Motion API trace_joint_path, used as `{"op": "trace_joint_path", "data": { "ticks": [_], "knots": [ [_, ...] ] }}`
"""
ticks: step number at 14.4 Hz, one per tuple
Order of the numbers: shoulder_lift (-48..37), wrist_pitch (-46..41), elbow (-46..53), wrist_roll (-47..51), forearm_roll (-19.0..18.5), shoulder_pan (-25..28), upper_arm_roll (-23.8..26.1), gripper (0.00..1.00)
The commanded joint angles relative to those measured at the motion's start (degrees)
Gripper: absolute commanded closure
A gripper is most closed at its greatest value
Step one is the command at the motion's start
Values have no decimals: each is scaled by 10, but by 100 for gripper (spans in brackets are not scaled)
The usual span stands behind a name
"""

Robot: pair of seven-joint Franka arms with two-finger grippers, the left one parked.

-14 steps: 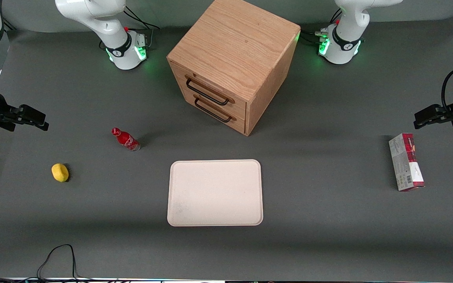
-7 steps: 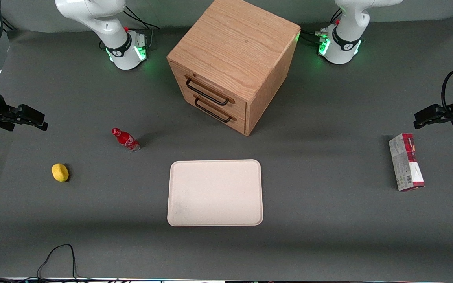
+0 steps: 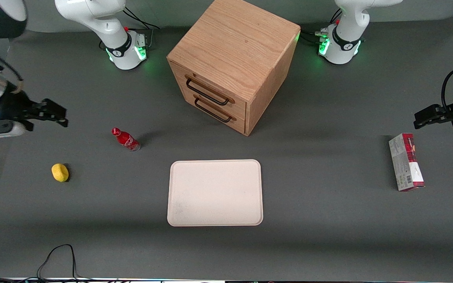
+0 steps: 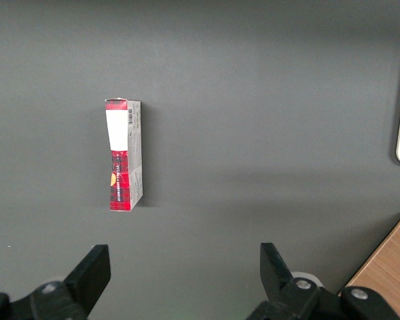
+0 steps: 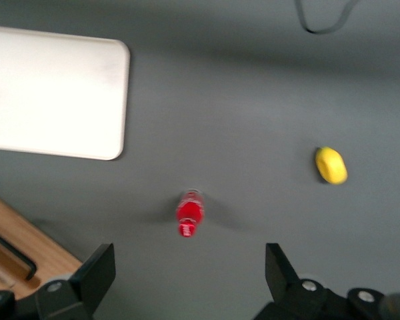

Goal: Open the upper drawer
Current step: 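Move the right gripper toward the upper drawer's black handle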

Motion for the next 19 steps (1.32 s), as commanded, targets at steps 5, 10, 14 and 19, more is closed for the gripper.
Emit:
{"op": "trace_joint_path", "data": {
  "ticks": [5, 10, 14, 19],
  "knots": [
    [34, -15, 27, -81, 12, 173, -1, 0],
    [59, -16, 26, -95, 12, 263, -1, 0],
    [70, -11, 25, -97, 26, 295, 0, 0],
    [68, -12, 13, -156, 77, 296, 0, 0]
  ]
}}
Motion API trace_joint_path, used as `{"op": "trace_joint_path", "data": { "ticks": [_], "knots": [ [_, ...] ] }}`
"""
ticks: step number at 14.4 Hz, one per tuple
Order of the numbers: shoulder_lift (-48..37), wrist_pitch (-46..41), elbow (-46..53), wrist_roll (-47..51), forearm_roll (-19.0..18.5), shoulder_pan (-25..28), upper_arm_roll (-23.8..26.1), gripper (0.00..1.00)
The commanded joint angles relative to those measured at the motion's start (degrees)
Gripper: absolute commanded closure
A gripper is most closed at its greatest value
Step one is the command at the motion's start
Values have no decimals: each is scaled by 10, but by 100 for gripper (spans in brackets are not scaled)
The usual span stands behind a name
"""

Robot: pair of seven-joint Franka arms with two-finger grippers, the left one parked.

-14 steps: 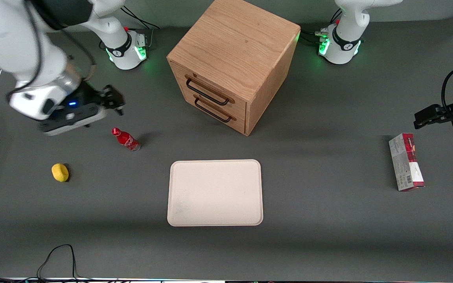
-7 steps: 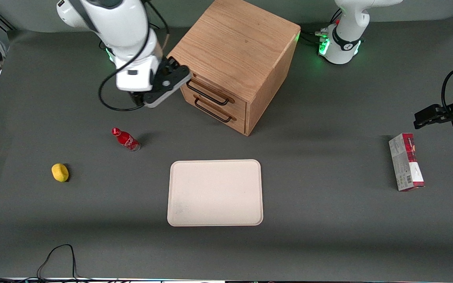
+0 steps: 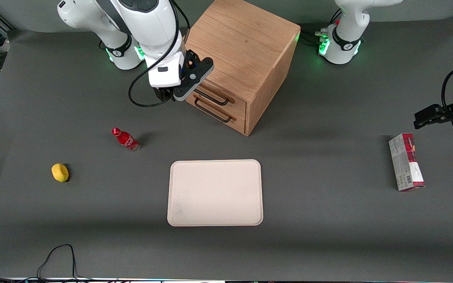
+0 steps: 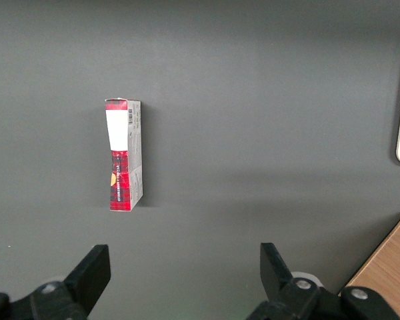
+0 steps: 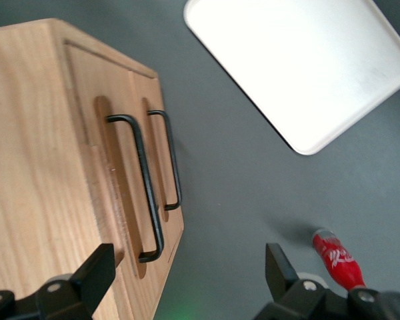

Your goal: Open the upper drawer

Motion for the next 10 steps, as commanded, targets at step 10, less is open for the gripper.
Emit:
{"op": "trace_joint_path", "data": {
  "ticks": [10],
  "knots": [
    [-10, 78, -100, -62, 64, 17, -8, 0]
  ]
}}
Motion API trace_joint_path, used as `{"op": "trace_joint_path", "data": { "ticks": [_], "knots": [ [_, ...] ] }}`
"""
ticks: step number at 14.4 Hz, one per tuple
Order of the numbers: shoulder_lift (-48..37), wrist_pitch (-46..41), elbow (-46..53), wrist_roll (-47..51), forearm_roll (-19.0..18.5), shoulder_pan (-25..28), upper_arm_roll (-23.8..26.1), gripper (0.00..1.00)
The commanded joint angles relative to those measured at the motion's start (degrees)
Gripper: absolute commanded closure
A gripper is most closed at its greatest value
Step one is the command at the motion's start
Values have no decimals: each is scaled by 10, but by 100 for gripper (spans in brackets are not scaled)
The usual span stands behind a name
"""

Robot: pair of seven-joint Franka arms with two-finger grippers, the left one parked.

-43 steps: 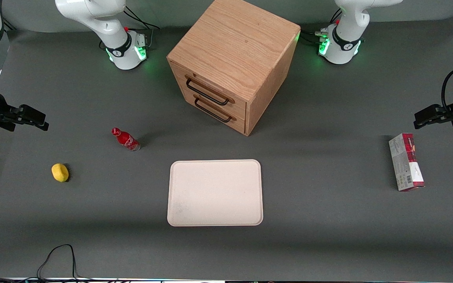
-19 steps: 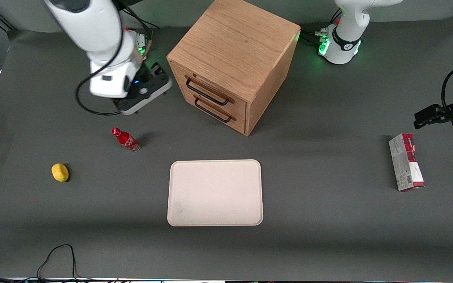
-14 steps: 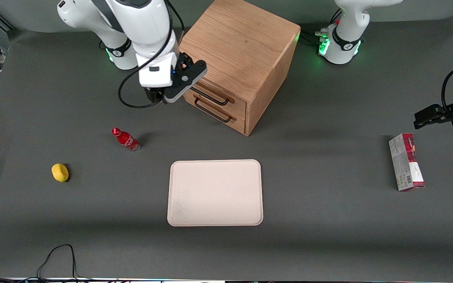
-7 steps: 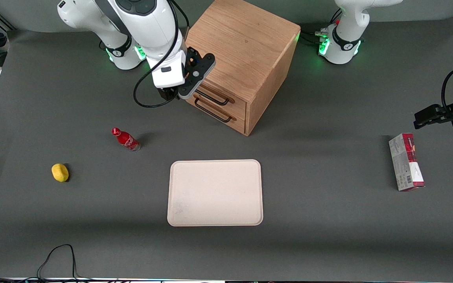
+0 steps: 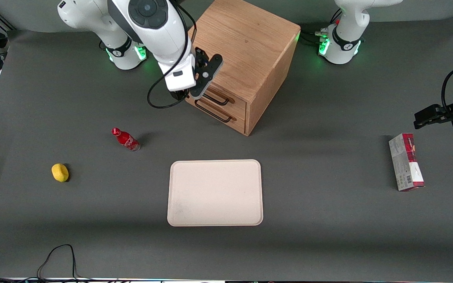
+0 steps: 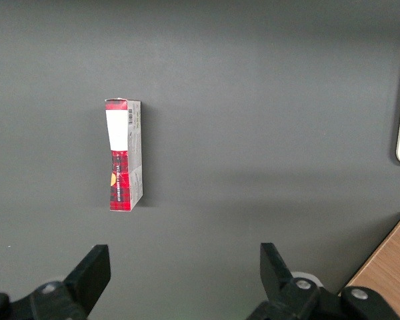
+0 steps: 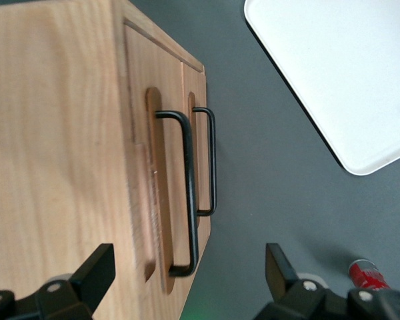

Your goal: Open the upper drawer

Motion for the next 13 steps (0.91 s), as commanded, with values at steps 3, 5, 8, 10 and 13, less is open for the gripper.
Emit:
{"op": "trace_joint_path", "data": {
  "ticks": [3, 5, 8, 10, 13],
  "knots": [
    [-25, 89, -98, -17, 10, 6, -8, 0],
    [-32, 122, -129, -18, 10, 6, -8, 0],
    [-33, 157, -160, -31, 10, 6, -8, 0],
    [-34, 168, -170, -31, 10, 7, -8, 0],
    [-32, 175, -174, -33, 10, 6, -8, 0]
  ]
}}
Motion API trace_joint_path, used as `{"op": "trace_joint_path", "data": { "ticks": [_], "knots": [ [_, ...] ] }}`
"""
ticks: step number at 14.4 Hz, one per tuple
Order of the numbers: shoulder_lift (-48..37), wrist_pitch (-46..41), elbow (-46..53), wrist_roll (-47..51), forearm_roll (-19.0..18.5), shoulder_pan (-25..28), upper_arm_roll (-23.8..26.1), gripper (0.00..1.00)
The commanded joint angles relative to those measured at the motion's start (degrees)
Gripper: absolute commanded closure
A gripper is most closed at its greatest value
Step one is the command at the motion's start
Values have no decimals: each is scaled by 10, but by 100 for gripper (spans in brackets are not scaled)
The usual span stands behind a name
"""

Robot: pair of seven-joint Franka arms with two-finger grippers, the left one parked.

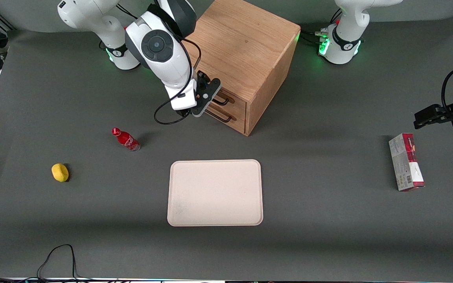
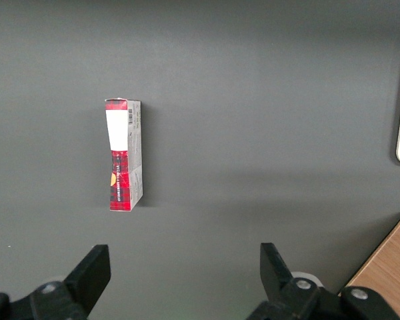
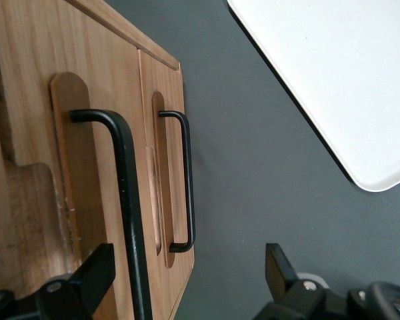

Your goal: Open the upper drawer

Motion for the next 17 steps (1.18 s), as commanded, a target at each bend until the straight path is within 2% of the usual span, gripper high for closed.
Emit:
{"op": "trace_joint_path", "data": {
  "ticks": [1, 17],
  "knots": [
    [-18, 21, -27, -17, 10, 6, -7, 0],
    [15, 68, -31, -16, 7, -1, -19, 0]
  ]
}}
